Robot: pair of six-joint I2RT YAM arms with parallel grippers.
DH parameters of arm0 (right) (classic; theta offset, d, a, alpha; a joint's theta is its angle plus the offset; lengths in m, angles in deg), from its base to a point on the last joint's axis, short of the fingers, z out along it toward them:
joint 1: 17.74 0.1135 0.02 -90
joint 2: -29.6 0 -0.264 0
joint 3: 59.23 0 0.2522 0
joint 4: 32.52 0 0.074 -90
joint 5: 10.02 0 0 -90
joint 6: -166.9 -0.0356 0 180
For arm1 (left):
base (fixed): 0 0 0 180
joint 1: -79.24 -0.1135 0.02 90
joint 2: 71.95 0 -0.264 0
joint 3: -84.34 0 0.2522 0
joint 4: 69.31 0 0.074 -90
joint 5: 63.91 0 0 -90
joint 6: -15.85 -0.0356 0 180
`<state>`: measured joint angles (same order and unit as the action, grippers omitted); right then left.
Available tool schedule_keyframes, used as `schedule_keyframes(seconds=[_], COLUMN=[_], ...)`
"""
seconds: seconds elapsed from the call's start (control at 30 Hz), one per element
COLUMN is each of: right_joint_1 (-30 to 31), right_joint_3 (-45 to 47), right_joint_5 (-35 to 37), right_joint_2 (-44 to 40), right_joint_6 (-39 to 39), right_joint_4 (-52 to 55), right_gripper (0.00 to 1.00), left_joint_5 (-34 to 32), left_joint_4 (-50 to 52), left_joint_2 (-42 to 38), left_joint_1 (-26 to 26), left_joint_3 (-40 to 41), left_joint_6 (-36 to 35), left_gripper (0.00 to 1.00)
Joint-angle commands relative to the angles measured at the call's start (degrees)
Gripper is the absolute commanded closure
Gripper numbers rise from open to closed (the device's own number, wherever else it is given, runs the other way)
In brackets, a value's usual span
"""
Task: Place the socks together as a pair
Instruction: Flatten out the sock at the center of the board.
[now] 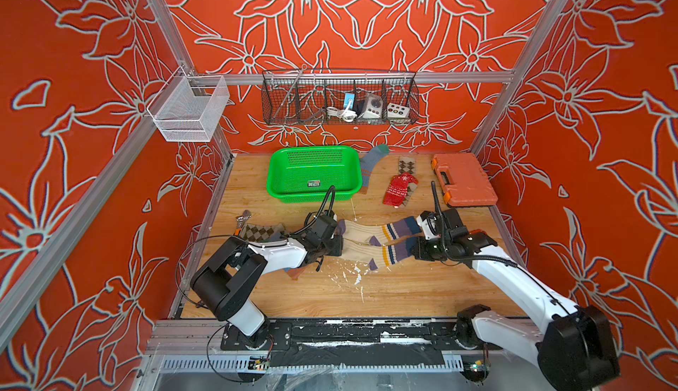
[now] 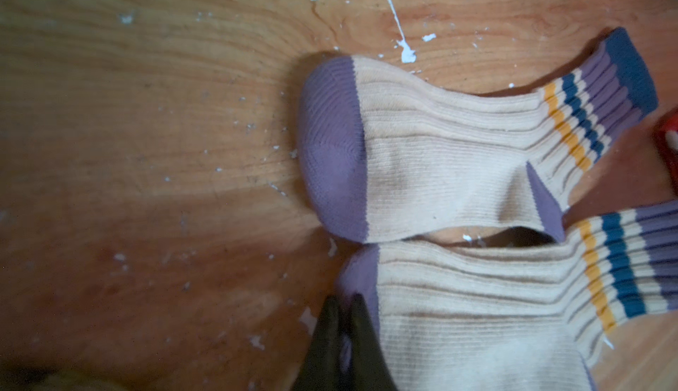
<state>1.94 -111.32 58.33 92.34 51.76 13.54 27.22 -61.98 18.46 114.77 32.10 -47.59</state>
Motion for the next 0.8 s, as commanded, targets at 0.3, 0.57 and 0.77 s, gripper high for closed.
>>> schedule_keyframes(seconds=[0.3, 0.57, 0.77], right_joint_1=[0.31, 0.23, -0.07], right_joint_3=[1.93, 4.84, 5.43], right_joint_5=[-5.89, -0.77, 0.36], right_joint_2=[-1.61, -1.57, 3.26], right_joint_6=[-1.86, -3.06, -0.96], right_joint_4=[-3.38, -5.92, -6.79], right_gripper=[1.0, 1.0, 1.0], left_joint_5=[-2.42, -7.48, -8.47], left_joint_4=[8.7, 3.21, 1.46], left_joint_2=[-23.04, -25.9, -20.3], left_joint_1=[4.2, 4.2, 4.2], left_joint_3=[6.96, 11.55, 12.25], left_joint_6=[2.31, 2.3, 2.74], left_gripper=[1.0, 1.0, 1.0])
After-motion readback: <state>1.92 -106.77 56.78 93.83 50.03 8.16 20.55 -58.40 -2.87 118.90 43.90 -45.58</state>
